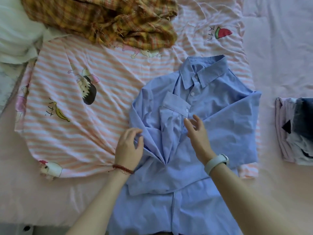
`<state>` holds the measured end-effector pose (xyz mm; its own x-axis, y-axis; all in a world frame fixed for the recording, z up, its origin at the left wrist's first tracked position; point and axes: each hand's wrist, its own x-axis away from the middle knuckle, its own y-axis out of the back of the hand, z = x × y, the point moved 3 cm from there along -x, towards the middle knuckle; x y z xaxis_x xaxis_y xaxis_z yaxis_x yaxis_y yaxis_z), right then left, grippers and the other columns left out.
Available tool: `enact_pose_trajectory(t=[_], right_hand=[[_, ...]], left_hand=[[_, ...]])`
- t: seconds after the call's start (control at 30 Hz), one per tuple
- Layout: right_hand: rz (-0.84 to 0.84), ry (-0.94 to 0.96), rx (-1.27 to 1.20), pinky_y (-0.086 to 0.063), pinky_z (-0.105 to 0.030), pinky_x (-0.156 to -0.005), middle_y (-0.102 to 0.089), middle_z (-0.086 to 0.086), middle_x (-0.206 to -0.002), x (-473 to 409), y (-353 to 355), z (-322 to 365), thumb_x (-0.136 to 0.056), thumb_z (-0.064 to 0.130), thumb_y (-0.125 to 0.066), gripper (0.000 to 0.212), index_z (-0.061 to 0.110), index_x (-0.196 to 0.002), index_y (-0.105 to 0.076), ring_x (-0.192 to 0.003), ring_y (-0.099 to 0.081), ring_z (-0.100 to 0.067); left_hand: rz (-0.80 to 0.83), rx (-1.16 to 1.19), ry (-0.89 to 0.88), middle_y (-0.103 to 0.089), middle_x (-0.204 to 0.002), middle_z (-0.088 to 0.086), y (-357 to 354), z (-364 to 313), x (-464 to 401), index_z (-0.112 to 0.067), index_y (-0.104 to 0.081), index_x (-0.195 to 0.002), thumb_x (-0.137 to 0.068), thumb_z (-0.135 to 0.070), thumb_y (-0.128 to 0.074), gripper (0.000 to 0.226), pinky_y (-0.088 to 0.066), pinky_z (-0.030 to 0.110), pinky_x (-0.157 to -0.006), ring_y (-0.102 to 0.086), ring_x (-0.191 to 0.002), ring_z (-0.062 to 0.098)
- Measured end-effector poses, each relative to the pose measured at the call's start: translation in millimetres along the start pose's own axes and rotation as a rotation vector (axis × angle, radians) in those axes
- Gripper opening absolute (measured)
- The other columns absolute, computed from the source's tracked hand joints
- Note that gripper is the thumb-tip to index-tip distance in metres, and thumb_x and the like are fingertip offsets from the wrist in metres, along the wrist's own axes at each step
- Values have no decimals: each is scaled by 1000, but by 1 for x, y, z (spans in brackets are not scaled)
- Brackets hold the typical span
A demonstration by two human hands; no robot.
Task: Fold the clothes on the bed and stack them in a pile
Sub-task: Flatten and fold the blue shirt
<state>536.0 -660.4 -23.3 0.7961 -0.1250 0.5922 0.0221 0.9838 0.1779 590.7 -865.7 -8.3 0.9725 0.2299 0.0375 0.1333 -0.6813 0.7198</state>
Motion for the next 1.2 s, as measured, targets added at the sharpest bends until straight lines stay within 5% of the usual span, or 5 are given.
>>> enact_pose_trajectory(t=[0.33, 0.5, 0.67, 0.83, 1.2], right_hand=[[-36, -79, 444, -41, -40, -93, -53, -13, -114, -72, -24, 23, -85, 31, -58, 62, 4, -135, -32, -115, -44, -30], [80, -11, 284, -31, -27, -52, -36, -7, -69, -63, -21, 31, -85, 9, -51, 22, 11, -70, -36, -62, -37, -18], [-448, 237, -135, -25, -14, -44, -28, 14, -53, 3, 46, 24, -83, 2, -49, 37, 20, -62, -26, -45, -26, -2], [-870, 32, -121, -32, -20, -53, -36, 5, -65, 93, 130, -55, -84, -1, -53, 27, 15, -69, -38, -54, -37, -2], [-723, -446, 28, -42, -40, -86, -48, -22, -122, 119, 140, -157, -88, 2, -46, 43, -2, -130, -37, -107, -49, -37]], left_hand=[[638, -828, -431, -58, -116, -13, -21, 1, -79, -31, -59, -116, -89, -34, -45, 31, -14, 35, -94, -34, -127, 14], [549, -733, -352, -62, -97, -8, -9, -10, -89, -25, -63, -92, -91, -28, -42, 22, -20, 34, -91, -47, -110, 14], [157, -332, -268, -61, -78, -1, 21, -33, -102, -14, -63, -81, -77, -27, -41, 26, -20, 32, -84, -57, -89, 26], [91, -249, -227, -59, -83, 5, 16, -74, -117, -8, -64, -86, -76, -27, -42, 31, -24, 37, -82, -51, -97, 31], [369, -491, -368, -46, -130, 27, -54, -55, -51, -2, -63, -111, -73, -1, -66, 37, -37, 54, -96, -41, -120, 46]])
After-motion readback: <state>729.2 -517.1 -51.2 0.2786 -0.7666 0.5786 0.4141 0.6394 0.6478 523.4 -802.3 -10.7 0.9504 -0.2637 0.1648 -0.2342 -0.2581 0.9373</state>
